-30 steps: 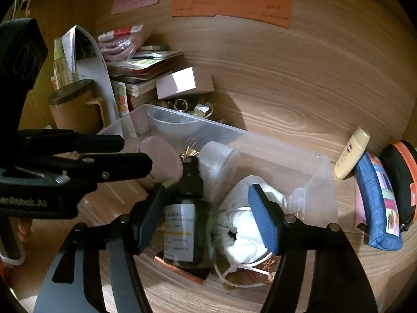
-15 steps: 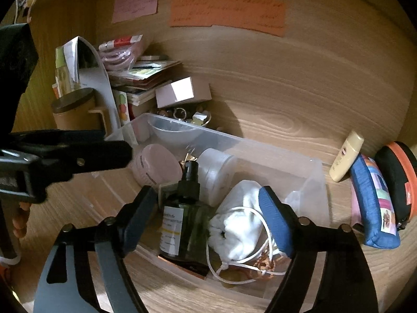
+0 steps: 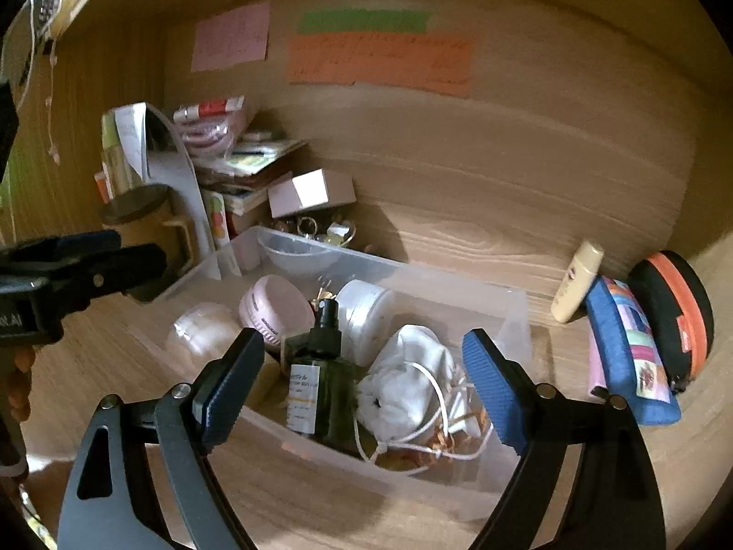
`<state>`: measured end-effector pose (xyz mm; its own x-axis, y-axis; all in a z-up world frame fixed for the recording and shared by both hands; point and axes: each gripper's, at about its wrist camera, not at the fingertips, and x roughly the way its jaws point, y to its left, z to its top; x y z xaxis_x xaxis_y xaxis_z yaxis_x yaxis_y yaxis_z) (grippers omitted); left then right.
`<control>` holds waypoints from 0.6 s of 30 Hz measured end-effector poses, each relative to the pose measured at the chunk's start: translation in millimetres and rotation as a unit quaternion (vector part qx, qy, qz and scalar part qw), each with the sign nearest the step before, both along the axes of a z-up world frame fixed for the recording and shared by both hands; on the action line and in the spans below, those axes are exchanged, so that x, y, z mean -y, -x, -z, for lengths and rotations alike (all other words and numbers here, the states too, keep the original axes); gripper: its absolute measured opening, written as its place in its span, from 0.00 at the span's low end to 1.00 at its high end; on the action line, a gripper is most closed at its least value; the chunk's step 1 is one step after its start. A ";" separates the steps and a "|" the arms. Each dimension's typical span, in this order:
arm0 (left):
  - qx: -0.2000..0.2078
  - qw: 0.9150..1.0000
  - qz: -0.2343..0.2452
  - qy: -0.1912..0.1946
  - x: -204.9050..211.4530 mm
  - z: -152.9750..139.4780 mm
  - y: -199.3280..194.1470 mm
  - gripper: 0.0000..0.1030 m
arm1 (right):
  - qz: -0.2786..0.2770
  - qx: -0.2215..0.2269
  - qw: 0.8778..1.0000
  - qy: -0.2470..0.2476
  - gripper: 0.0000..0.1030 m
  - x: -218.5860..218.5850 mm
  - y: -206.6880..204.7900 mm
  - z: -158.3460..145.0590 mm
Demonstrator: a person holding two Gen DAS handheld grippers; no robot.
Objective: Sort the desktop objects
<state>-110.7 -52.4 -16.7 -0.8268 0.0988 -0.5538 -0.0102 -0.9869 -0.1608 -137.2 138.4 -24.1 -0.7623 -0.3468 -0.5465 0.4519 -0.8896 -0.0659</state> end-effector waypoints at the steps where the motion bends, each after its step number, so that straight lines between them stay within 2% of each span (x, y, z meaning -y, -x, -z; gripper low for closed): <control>1: -0.002 1.000 -0.004 0.004 -0.5 -0.8 -3.0 0.90 | 0.005 -0.003 1.000 0.002 0.87 -2.9 -4.1 -2.4; 4: -0.009 1.000 -0.017 0.016 -3.1 -3.4 -13.9 0.95 | 0.016 -0.012 1.000 0.005 0.91 -9.3 -13.9 -7.8; 14: -0.040 0.997 -0.039 0.060 -18.9 -10.4 -53.9 0.97 | 0.045 -0.028 0.998 0.025 0.93 -33.3 -51.9 -19.4; 18: -0.046 0.997 -0.027 0.058 -27.6 -10.7 -68.8 0.97 | 0.054 -0.039 0.997 0.031 0.94 -42.1 -69.3 -24.6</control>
